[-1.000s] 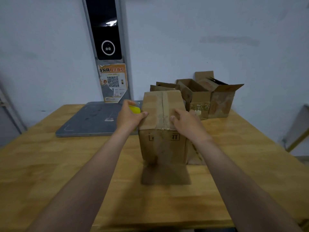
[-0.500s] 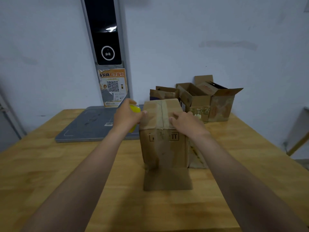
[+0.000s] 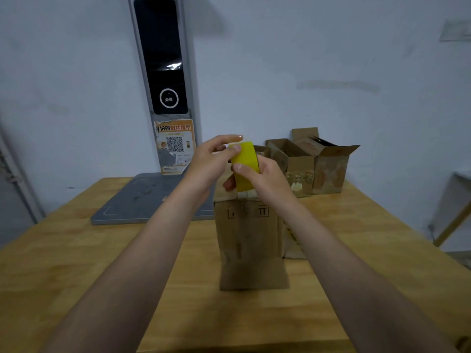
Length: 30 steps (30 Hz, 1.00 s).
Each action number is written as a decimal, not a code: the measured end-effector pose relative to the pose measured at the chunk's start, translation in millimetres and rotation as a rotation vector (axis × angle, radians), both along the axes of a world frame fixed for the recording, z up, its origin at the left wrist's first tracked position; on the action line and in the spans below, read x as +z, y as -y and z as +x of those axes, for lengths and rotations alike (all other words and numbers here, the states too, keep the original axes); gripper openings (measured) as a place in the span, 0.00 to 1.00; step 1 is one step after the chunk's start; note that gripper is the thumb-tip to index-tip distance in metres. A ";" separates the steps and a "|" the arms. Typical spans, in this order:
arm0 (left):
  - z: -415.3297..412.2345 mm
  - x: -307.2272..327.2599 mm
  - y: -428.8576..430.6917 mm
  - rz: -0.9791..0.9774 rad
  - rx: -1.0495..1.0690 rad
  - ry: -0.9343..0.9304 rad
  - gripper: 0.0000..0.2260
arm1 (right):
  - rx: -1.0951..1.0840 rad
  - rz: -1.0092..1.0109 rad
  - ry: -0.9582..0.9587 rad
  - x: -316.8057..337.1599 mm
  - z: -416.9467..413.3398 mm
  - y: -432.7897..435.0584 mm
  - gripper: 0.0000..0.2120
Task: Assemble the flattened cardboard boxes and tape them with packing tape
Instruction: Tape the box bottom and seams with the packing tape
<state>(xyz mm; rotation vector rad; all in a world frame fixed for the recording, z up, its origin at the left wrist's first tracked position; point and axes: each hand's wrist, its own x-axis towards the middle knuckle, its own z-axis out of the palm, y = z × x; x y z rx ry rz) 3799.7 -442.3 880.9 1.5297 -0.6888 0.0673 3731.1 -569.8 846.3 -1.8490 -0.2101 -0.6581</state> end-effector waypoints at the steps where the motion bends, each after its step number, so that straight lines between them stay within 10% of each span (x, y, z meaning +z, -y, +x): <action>1: -1.4 -1.5 1.6 -0.020 0.025 0.028 0.09 | 0.033 0.007 0.007 -2.2 -3.2 1.1 0.10; 14: 11.7 -29.9 17.3 -0.019 -0.100 -0.169 0.22 | 0.009 -0.266 -0.368 -0.5 -19.8 25.6 0.13; 20: 22.7 -21.8 2.8 0.132 -0.016 0.017 0.03 | -0.007 -0.435 -0.392 6.6 -25.0 32.2 0.18; 30: 25.7 -43.7 -8.4 -0.049 0.135 -0.200 0.03 | -0.038 -0.513 -0.293 11.5 -39.6 60.0 0.17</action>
